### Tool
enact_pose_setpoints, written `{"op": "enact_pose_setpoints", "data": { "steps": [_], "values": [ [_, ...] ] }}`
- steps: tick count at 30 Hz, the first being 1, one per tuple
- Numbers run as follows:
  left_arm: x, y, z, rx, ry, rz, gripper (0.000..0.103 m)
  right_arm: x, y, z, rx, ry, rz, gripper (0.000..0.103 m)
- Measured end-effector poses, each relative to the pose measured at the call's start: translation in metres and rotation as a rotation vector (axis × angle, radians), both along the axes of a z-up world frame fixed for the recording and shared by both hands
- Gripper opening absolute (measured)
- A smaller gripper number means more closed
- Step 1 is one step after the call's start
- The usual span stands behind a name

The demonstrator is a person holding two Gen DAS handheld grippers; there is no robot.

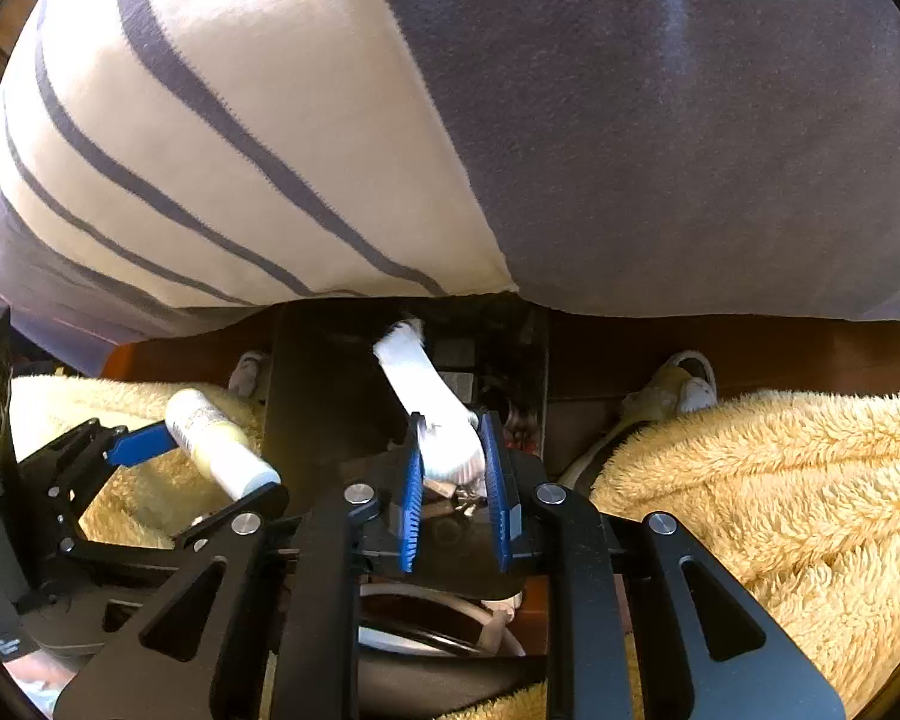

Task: Collect trash
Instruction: 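Open both grippers over the bin to drop the bottle and strap, then raise both tools back toward the black box and blue wrapper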

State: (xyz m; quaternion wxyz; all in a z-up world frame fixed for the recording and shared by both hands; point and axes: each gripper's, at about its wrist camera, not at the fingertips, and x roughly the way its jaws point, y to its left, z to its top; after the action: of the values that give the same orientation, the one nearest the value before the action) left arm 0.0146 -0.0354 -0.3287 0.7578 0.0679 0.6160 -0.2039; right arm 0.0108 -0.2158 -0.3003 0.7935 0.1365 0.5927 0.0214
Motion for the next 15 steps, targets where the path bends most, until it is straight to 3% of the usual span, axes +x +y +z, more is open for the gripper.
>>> {"op": "enact_pose_setpoints", "data": {
  "steps": [2, 5, 6, 7, 9, 11, 15],
  "values": [
    [0.0, 0.002, 0.003, -0.002, -0.011, 0.006, 0.081, -0.001, -0.003, 0.002, -0.002, -0.009, -0.015, 0.046],
    [0.0, 0.004, 0.012, 0.006, -0.046, 0.011, 0.09, -0.001, -0.006, 0.008, -0.01, -0.021, -0.025, 0.047],
    [0.0, 0.004, 0.015, 0.006, -0.054, 0.01, 0.093, -0.002, -0.006, 0.011, -0.016, -0.027, -0.026, 0.053],
    [-0.001, 0.005, 0.02, 0.004, -0.067, 0.009, 0.094, -0.003, -0.006, 0.016, -0.028, -0.043, -0.032, 0.059],
    [-0.002, 0.006, 0.029, 0.0, -0.087, 0.005, 0.095, -0.006, -0.007, 0.028, -0.06, -0.075, -0.051, 0.084],
    [-0.003, 0.007, 0.04, -0.008, -0.111, 0.006, 0.095, -0.008, -0.009, 0.04, -0.09, -0.102, -0.062, 0.095],
    [-0.002, 0.007, 0.072, -0.035, -0.173, 0.011, 0.095, -0.009, -0.011, 0.073, -0.157, -0.176, -0.071, 0.099]
  ]
}}
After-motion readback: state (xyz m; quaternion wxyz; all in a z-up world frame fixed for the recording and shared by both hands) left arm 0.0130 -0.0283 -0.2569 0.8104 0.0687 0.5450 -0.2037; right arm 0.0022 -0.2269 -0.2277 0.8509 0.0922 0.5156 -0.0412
